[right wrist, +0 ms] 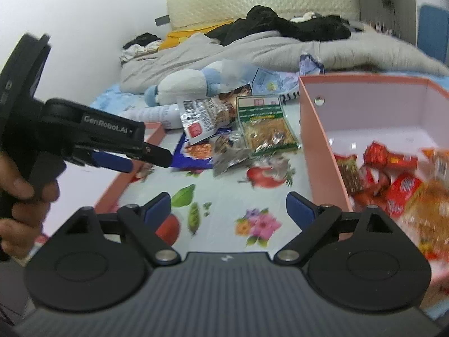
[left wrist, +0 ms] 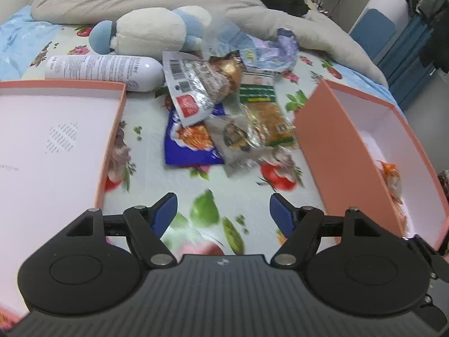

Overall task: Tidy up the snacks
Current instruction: 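Withdraw both tools from the deeper box back toward the snack pile, then grasp a blue spicy-strip bag with the left tool while the right tool grasps a clear packet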

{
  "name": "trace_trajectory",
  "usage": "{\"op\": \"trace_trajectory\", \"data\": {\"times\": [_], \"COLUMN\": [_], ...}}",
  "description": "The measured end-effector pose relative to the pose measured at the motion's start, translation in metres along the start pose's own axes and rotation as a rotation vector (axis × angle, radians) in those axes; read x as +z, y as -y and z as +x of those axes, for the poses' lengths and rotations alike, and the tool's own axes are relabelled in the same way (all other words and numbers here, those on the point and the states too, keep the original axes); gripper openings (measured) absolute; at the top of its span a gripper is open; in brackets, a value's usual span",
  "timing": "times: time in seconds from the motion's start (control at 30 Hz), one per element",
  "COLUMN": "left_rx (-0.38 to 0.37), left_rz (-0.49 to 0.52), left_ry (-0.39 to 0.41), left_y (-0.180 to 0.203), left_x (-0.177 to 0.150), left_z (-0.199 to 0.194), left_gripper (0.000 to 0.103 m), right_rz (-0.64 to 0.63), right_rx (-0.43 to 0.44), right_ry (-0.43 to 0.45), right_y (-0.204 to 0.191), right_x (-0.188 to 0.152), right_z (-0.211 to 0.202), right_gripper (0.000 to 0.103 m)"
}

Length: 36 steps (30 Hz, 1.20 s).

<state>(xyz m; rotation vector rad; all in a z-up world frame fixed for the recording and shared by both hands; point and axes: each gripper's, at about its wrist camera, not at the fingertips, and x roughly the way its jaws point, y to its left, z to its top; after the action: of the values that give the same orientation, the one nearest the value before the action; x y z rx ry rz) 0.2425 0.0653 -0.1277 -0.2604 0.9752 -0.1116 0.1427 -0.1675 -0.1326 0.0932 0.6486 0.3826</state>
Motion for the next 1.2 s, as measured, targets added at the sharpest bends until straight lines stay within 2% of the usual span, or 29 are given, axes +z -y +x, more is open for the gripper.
{"op": "trace_trajectory", "data": {"times": [0.17, 0.23, 0.33, 0.4, 0.53, 0.77, 0.83, 0.9, 0.97, 1.03, 1.07, 1.2], "left_rx": [0.03, 0.043, 0.048, 0.048, 0.029, 0.007, 0.007, 0.005, 0.01, 0.029, 0.034, 0.064], "left_rz": [-0.021, -0.024, -0.034, -0.04, -0.048, -0.051, -0.032, -0.008, 0.043, 0.093, 0.112, 0.18], "left_ry": [-0.007, -0.002, 0.004, -0.003, -0.006, -0.018, -0.026, -0.049, -0.043, -0.041, -0.041, -0.041], "left_y": [-0.021, -0.028, -0.039, -0.044, -0.05, -0.057, -0.058, -0.057, -0.052, -0.046, -0.045, -0.036], "left_x": [0.017, 0.022, 0.03, 0.036, 0.047, 0.071, 0.075, 0.079, 0.08, 0.082, 0.082, 0.082], "left_z": [0.023, 0.03, 0.04, 0.049, 0.071, 0.114, 0.123, 0.132, 0.136, 0.14, 0.141, 0.146], "left_gripper": [0.077, 0.077, 0.077, 0.077, 0.077, 0.075, 0.071, 0.066, 0.065, 0.059, 0.052, 0.037], "right_rz": [-0.008, -0.027, -0.054, -0.055, -0.051, -0.167, -0.188, -0.197, -0.206, -0.226, -0.239, -0.24], "right_rx": [-0.026, -0.048, -0.024, 0.002, -0.014, -0.04, -0.054, -0.068, -0.062, -0.039, -0.031, -0.06], "right_ry": [0.039, 0.086, 0.118, 0.095, 0.067, 0.02, -0.002, -0.027, -0.046, -0.067, -0.078, -0.074], "right_y": [-0.003, -0.008, -0.016, -0.019, -0.019, -0.019, -0.017, -0.014, -0.012, -0.013, -0.014, -0.016], "right_x": [0.01, 0.013, 0.017, 0.02, 0.024, 0.034, 0.037, 0.039, 0.04, 0.037, 0.036, 0.034], "right_z": [0.014, 0.016, 0.021, 0.035, 0.075, 0.135, 0.151, 0.164, 0.173, 0.18, 0.183, 0.188], "right_gripper": [0.089, 0.089, 0.089, 0.089, 0.088, 0.082, 0.081, 0.076, 0.076, 0.076, 0.076, 0.072]}}
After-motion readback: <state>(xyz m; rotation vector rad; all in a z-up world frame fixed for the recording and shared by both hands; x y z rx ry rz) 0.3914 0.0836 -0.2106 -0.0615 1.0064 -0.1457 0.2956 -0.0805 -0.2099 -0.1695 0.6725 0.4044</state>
